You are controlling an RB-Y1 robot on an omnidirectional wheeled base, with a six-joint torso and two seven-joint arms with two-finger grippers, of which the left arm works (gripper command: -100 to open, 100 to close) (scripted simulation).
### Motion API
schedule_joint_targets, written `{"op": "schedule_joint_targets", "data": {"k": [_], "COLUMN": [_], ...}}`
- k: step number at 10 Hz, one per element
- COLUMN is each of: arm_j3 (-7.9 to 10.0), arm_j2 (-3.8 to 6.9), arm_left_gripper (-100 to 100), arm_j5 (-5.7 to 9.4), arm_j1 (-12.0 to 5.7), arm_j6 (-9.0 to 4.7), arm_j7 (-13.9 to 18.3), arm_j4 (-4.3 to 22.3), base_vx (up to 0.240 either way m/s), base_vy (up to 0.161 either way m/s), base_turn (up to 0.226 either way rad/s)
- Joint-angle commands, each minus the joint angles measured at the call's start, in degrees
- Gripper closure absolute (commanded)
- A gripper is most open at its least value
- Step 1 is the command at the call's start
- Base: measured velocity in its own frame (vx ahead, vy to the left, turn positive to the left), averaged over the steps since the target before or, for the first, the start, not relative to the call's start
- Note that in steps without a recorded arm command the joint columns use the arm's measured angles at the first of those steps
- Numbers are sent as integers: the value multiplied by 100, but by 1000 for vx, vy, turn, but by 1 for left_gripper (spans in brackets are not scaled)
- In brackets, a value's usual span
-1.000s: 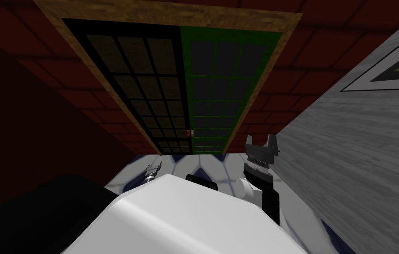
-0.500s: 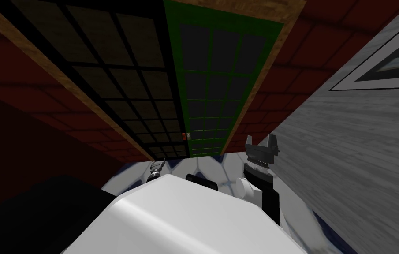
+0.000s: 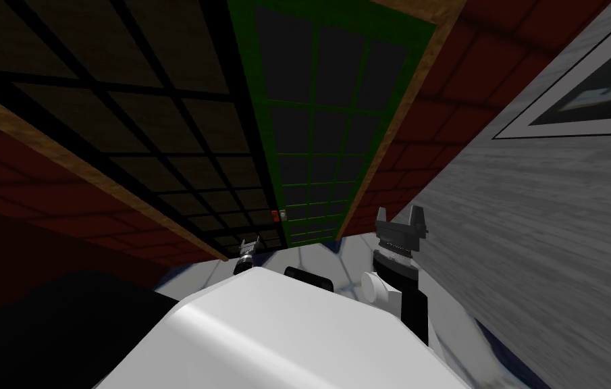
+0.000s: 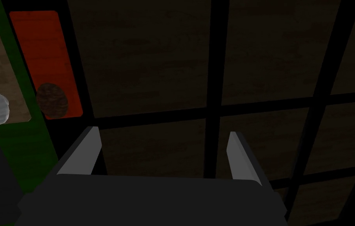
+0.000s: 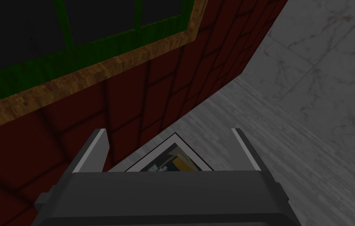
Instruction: Pull the door open
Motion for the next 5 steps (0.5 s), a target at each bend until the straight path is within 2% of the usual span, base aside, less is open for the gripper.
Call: {"op": "schedule_joint_targets", "data": {"k": [1, 2, 4, 5], "arm_j3": [-42, -100, -135, -192], "arm_j2": [-88, -146, -173, -214], "arm_left_gripper": [-100, -100, -100, -100], "arm_j5": [-20, -35, -44, -61], "arm_j1": [27, -128, -207, -329], "arm_j6": [84, 73, 66, 56], "arm_j7": [12, 2, -1, -4], "arm_j4": [-200, -228, -245, -274], "base_vx": [111, 138, 149, 179], "base_vy": [22, 7, 40, 46], "base_turn": [-31, -113, -90, -147]}}
